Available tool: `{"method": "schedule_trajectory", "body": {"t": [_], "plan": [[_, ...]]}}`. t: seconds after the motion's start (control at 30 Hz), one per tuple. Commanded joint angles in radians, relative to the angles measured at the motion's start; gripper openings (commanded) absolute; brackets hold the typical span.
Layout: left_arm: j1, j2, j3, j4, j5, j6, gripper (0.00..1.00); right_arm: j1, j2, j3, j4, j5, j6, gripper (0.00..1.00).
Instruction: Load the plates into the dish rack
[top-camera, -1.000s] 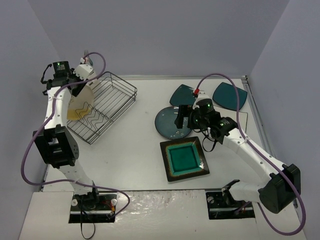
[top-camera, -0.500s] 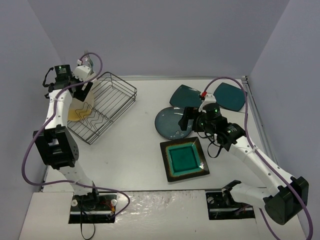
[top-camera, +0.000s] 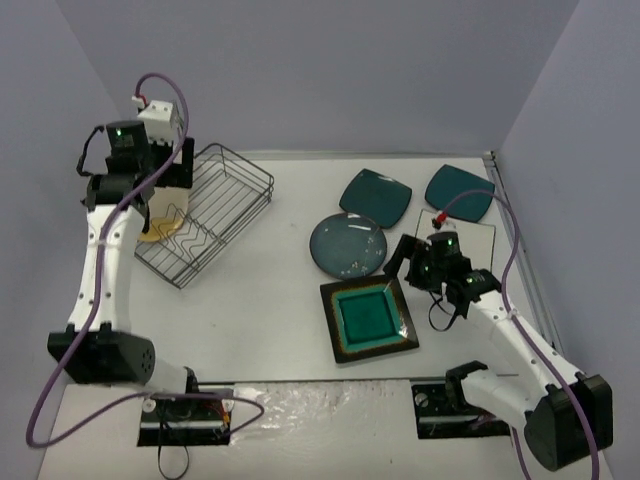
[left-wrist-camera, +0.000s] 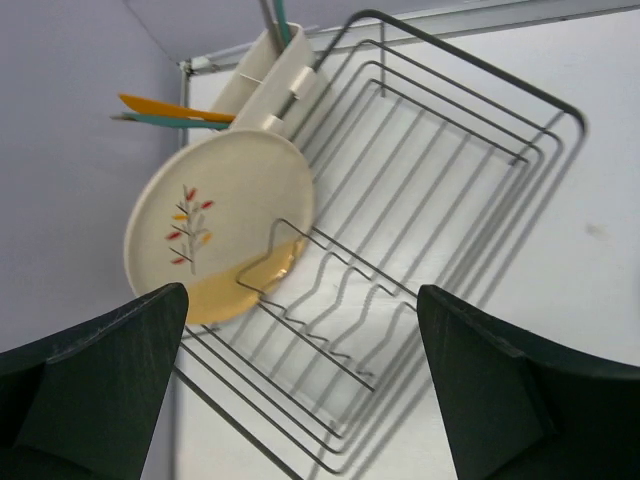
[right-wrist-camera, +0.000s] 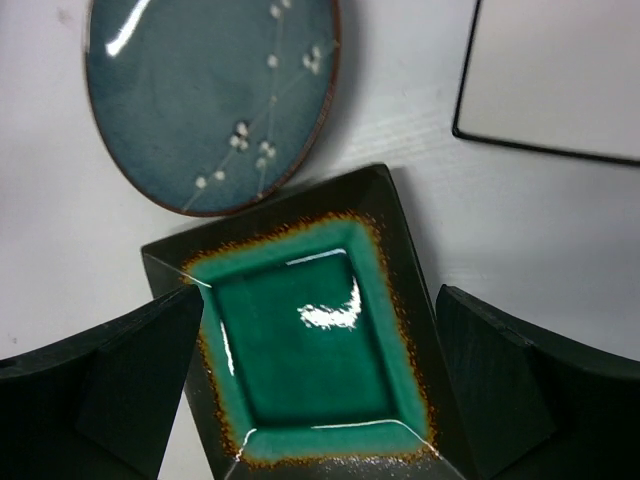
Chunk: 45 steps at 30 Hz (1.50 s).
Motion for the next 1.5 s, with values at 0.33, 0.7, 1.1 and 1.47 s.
{"method": "schedule_trajectory", "body": {"t": [0.33, 0.7, 1.1, 1.47], "plan": [[-0.23, -0.473, -0.478, -0.083, 0.207, -0.617, 0.97, -0.035, 0.086, -0.187, 0.005, -0.009, 0.109, 1.0], [-0.301, -0.582, -0.598, -0.13, 0.215, -0.707, 0.97, 0.143, 0.162, -0.286, 0.247, -0.172, 0.165, 0.98], [-0.313, -0.621, -0.726, -0.079, 0.29, -0.79, 0.97, 0.284, 0.274, -0.273, 0.496, -0.245, 0.278, 0.86], [-0.341, -0.639, -0.82, -0.057, 0.29, -0.815, 0.97, 0.332, 0.379, -0.313, 0.537, -0.272, 0.116, 0.71]]}}
